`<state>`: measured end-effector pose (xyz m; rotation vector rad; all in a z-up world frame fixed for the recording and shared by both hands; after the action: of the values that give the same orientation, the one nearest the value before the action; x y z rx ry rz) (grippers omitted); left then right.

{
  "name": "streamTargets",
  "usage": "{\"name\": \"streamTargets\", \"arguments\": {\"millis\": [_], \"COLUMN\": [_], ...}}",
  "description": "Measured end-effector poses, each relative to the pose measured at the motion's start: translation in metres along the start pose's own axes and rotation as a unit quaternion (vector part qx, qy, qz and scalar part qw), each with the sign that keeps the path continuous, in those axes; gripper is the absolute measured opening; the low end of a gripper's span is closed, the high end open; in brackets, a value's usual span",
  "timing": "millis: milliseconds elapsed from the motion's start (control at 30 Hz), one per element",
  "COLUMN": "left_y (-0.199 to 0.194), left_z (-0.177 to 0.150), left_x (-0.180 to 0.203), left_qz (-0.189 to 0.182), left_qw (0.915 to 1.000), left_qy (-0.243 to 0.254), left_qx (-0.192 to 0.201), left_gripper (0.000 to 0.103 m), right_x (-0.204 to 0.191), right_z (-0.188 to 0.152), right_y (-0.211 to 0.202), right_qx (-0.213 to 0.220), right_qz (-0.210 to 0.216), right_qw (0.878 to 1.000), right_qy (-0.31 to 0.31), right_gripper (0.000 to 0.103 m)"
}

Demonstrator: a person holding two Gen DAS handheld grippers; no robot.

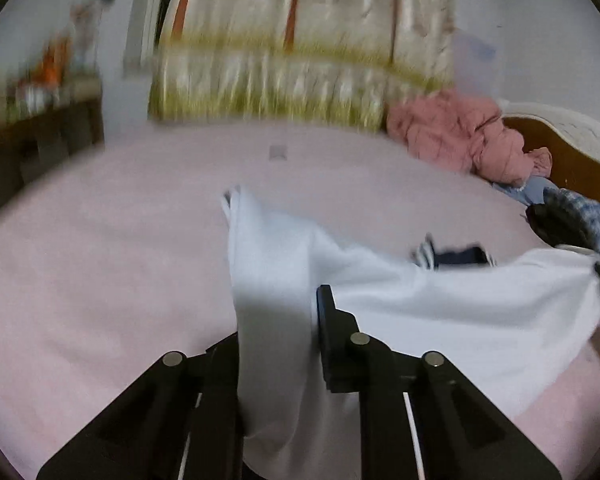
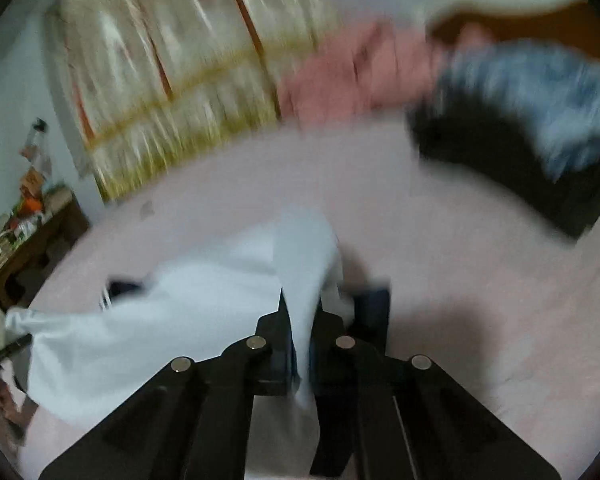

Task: Fold large clothes

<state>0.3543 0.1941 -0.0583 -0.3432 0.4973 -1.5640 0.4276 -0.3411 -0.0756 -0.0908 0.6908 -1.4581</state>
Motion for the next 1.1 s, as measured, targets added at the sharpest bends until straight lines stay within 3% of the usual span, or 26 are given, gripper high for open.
{"name": "streamTargets", "arguments": {"millis": [33, 100, 133, 200, 233, 300, 400, 467, 533, 567, 600, 700, 800, 900, 933, 967, 1033, 1100], "left_y": [0.004, 0.022, 0.037, 0.057, 0.063, 0.064, 0.048, 0.026, 0.004, -0.004, -0.014, -0.040, -0.065, -0.095, -0.103, -0.106, -0.100, -0.089], "left_z": [0.007, 0.009, 0.000, -0.022, -0.033, -0.042, -0.035, -0.031, -0.032, -0.030, -0.029, -0.018, 0.000, 0.020, 0.026, 0.029, 0.031, 0.030], "left_x": [0.001, -0.004, -0.009, -0.016, -0.019, -0.019, -0.016, -0.001, 0.015, 0.021, 0.030, 0.052, 0.076, 0.087, 0.088, 0.091, 0.102, 0.113], "left_qz": [0.004, -0.001, -0.006, 0.001, 0.016, 0.034, 0.050, 0.082, 0.080, 0.068, 0.060, 0.051, 0.028, 0.055, 0.074, 0.069, 0.002, -0.037], "left_qw": [1.0000, 0.9989, 0.9967, 0.9925, 0.9917, 0.9910, 0.9924, 0.9936, 0.9949, 0.9962, 0.9971, 0.9978, 0.9980, 0.9928, 0.9899, 0.9897, 0.9947, 0.9967], "left_qy": [-0.001, -0.023, -0.042, -0.051, -0.043, -0.044, -0.039, 0.014, 0.037, 0.037, 0.037, 0.042, 0.043, 0.062, 0.069, 0.073, 0.070, 0.046], "left_qx": [-0.008, -0.040, -0.070, -0.112, -0.120, -0.121, -0.105, -0.076, -0.050, -0.039, -0.027, 0.003, 0.037, 0.086, 0.099, 0.102, 0.075, 0.055], "left_gripper": [0.013, 0.014, 0.014, 0.019, 0.025, 0.046, 0.048, 0.047, 0.061, 0.075, 0.082, 0.089, 0.089, 0.098, 0.098, 0.098, 0.098, 0.097], "right_x": [-0.006, -0.007, -0.003, 0.019, 0.025, 0.031, 0.032, 0.032, 0.029, 0.031, 0.028, 0.012, -0.006, -0.028, -0.036, -0.044, -0.054, -0.062], "right_z": [0.003, -0.003, -0.009, -0.030, -0.035, -0.035, -0.041, -0.042, -0.037, -0.037, -0.035, -0.040, -0.048, -0.054, -0.056, -0.058, -0.059, -0.060], "right_y": [-0.010, -0.001, 0.008, 0.038, 0.045, 0.047, 0.049, 0.045, 0.037, 0.031, 0.022, -0.014, -0.041, -0.059, -0.063, -0.068, -0.073, -0.069], "right_qx": [0.022, 0.008, -0.007, -0.091, -0.113, -0.124, -0.133, -0.132, -0.117, -0.107, -0.094, -0.062, -0.061, -0.077, -0.079, -0.077, -0.077, -0.084], "right_qz": [-0.024, -0.075, -0.088, -0.098, -0.090, -0.079, -0.094, -0.090, -0.083, -0.085, -0.089, -0.089, -0.062, -0.019, -0.010, -0.002, 0.015, 0.020], "right_qw": [0.999, 0.996, 0.995, 0.991, 0.990, 0.989, 0.987, 0.987, 0.990, 0.991, 0.992, 0.992, 0.994, 0.994, 0.994, 0.994, 0.993, 0.993], "right_qy": [-0.024, -0.049, -0.047, -0.017, 0.001, 0.020, 0.005, 0.003, 0.005, 0.001, -0.010, -0.057, -0.070, -0.069, -0.074, -0.080, -0.086, -0.084], "right_gripper": [0.005, 0.005, 0.005, 0.005, 0.005, 0.006, 0.011, 0.012, 0.016, 0.017, 0.020, 0.020, 0.022, 0.022, 0.027, 0.032, 0.070, 0.071]}}
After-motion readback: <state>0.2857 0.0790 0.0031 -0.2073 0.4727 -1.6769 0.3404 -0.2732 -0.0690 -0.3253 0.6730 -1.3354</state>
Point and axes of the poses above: each gripper's, at about its wrist camera, not at the fingertips, and y roughly the way its jaws point, x to its right, z to its top, the point moved 7 cm from there along y, roughly the way its jaws point, and after that the axes turned 11 degrees about y, right-handed, at the moved point
